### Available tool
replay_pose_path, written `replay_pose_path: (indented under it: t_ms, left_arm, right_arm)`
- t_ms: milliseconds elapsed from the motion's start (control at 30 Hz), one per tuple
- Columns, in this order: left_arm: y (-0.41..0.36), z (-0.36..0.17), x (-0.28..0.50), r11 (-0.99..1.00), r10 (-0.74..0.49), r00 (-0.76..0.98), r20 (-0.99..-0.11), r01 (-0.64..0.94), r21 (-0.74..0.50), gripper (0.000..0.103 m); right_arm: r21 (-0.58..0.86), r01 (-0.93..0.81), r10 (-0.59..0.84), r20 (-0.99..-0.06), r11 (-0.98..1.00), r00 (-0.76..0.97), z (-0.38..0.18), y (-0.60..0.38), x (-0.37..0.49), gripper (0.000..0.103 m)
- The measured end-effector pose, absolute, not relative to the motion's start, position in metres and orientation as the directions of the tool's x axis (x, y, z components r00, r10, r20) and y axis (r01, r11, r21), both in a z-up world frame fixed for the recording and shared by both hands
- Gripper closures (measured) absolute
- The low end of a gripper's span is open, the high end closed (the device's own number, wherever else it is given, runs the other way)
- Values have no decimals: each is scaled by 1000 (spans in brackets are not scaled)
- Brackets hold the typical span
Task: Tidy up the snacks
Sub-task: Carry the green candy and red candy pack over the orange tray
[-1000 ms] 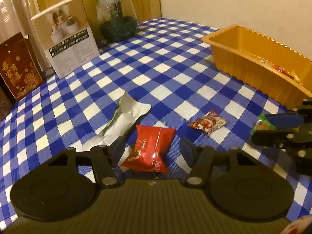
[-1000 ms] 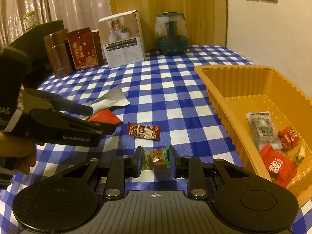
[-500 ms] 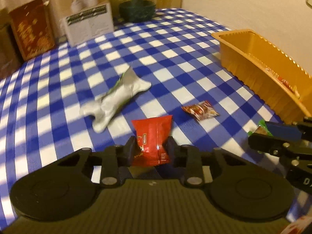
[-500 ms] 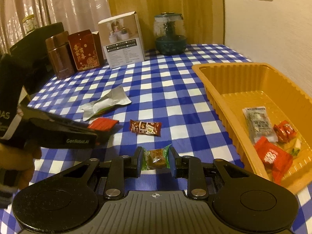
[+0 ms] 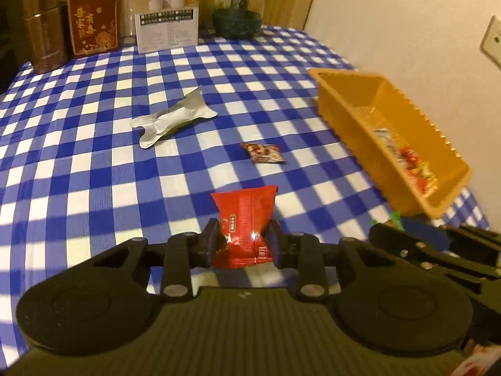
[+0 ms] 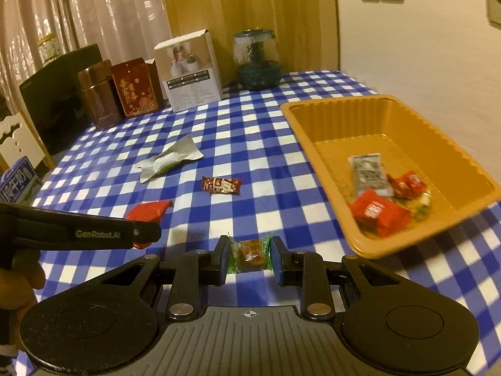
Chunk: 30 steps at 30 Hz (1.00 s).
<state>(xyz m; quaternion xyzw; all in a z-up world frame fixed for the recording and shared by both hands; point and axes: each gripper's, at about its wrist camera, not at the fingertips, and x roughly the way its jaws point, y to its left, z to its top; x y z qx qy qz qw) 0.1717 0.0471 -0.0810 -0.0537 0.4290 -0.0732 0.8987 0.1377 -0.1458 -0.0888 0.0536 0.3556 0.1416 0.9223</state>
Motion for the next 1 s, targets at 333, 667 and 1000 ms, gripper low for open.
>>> replay_pose_path:
  t_ms: [333, 667, 1000]
  left_arm:
    - [22, -49, 107, 977, -187, 650, -737, 41, -211, 74]
    - [10, -28, 66, 976, -181, 666, -723, 30, -216, 74]
    - [4, -16, 51, 976, -180, 681, -710, 32, -217, 74]
  right_arm:
    - [204, -213, 294, -628, 956, 721, -63, -170, 87, 75]
    - [209, -219, 302, -612, 953, 731, -45, -185, 57, 75]
    - [205, -220, 299, -595, 954, 746, -33, -194, 44, 75]
